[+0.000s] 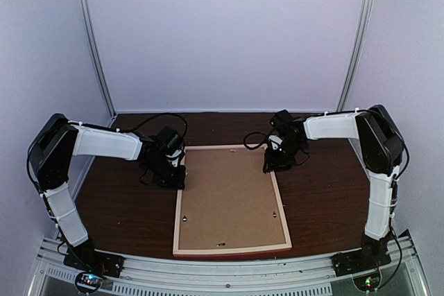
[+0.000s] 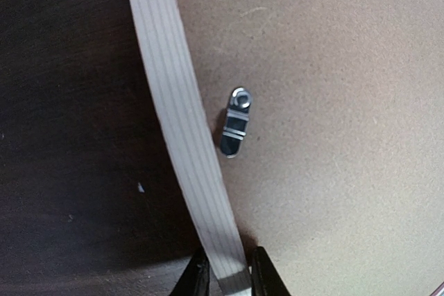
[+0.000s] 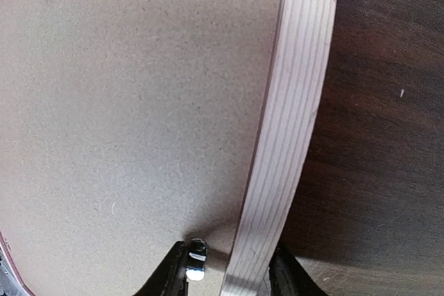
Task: Put the photo into the frame
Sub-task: Press the fastener onto the backboard.
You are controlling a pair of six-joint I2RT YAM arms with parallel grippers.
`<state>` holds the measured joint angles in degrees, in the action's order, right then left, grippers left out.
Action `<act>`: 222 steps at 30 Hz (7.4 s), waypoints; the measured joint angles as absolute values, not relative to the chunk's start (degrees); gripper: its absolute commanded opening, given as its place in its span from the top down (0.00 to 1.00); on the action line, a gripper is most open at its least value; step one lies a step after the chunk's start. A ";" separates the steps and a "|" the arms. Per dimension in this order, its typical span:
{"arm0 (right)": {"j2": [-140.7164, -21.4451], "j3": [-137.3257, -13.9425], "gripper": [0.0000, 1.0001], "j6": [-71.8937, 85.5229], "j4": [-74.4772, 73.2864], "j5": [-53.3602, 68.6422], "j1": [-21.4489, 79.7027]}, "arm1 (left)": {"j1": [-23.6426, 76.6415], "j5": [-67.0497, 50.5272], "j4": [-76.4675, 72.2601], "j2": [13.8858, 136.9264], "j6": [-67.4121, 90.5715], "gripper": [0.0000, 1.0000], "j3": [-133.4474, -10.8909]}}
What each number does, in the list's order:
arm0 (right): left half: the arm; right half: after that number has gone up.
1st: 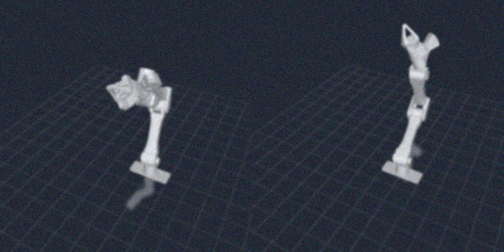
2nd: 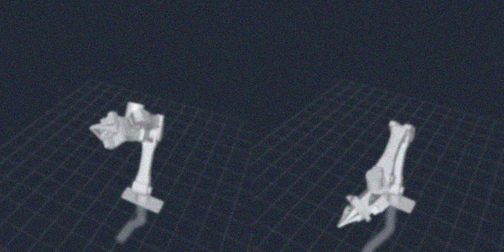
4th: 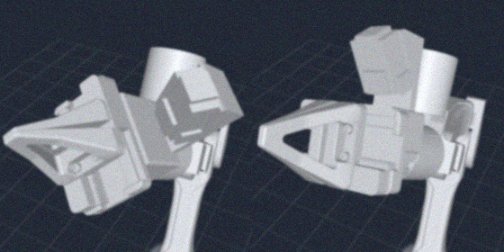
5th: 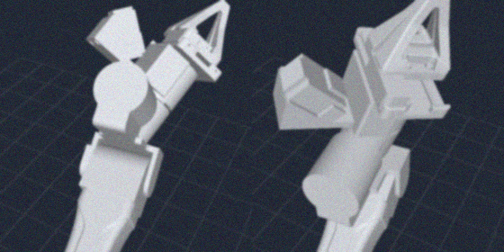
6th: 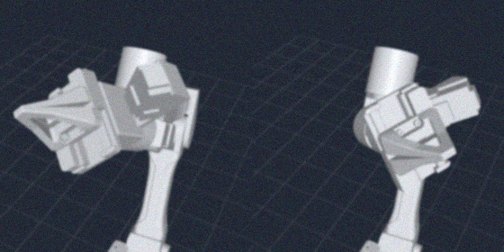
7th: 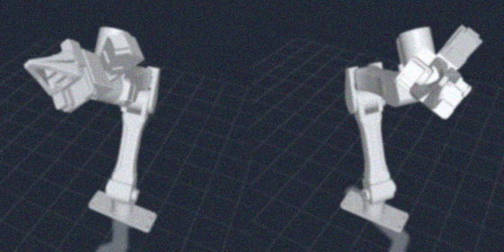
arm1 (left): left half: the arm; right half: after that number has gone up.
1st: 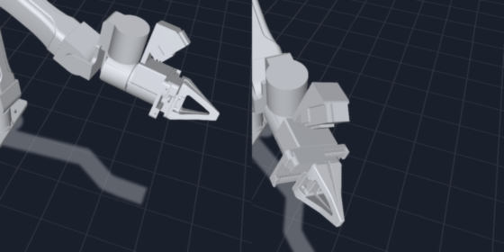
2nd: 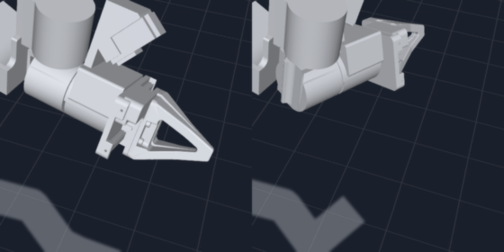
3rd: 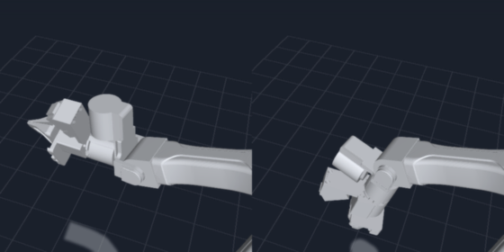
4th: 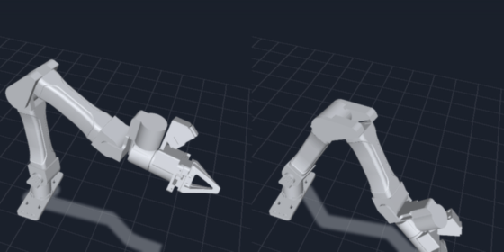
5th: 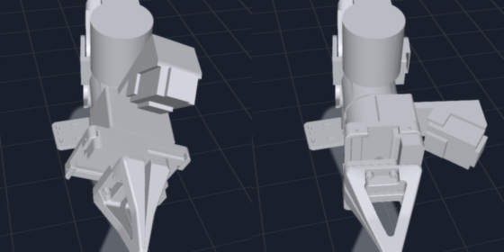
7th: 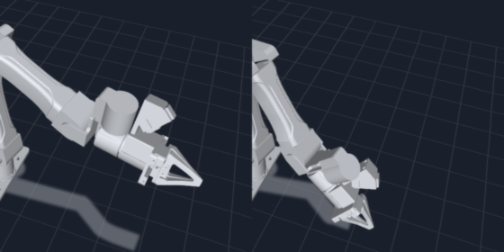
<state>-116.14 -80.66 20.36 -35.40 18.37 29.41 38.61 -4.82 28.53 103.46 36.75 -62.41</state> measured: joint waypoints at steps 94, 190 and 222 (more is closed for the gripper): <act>-115.90 -79.61 0.73 -7.33 -39.99 27.14 23.88 | 38.57 -5.63 30.59 105.47 35.48 0.81 -65.43; -111.31 -73.43 0.69 4.10 -35.57 22.28 26.00 | 38.57 -6.66 29.85 106.48 34.65 0.81 -66.43; -114.91 -77.76 0.54 -0.03 -37.56 29.56 22.39 | 38.54 -6.59 29.95 106.48 35.14 0.82 -66.43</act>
<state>-114.91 -77.76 -0.03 -37.56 29.56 22.39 38.54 -6.59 29.95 106.48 35.14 -66.43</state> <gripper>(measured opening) 0.324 0.185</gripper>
